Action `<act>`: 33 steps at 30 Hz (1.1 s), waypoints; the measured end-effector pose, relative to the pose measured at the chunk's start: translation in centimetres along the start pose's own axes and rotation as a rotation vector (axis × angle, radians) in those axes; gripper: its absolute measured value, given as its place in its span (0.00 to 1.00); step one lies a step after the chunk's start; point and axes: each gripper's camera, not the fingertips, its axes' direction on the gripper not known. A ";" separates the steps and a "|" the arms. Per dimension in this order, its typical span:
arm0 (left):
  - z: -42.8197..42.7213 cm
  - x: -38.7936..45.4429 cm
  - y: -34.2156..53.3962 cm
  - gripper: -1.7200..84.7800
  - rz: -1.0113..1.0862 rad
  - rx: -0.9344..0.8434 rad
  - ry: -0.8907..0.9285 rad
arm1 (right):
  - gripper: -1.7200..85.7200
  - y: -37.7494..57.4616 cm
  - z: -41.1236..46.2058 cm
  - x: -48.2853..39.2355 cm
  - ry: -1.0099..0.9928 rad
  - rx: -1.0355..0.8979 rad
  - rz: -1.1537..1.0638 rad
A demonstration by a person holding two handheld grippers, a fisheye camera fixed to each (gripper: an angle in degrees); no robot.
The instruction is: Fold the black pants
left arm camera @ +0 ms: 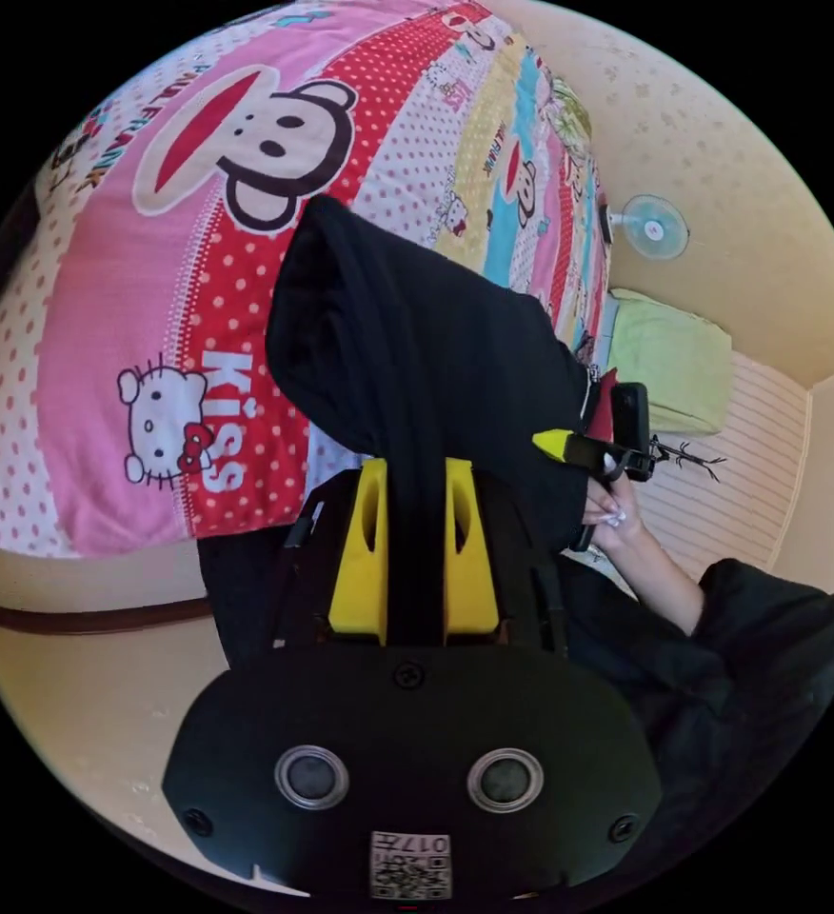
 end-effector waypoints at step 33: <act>-6.1 -44.9 30.6 0.01 -1.730 -0.005 0.551 | 0.03 0.8 -3.1 2.6 1.177 -0.532 0.537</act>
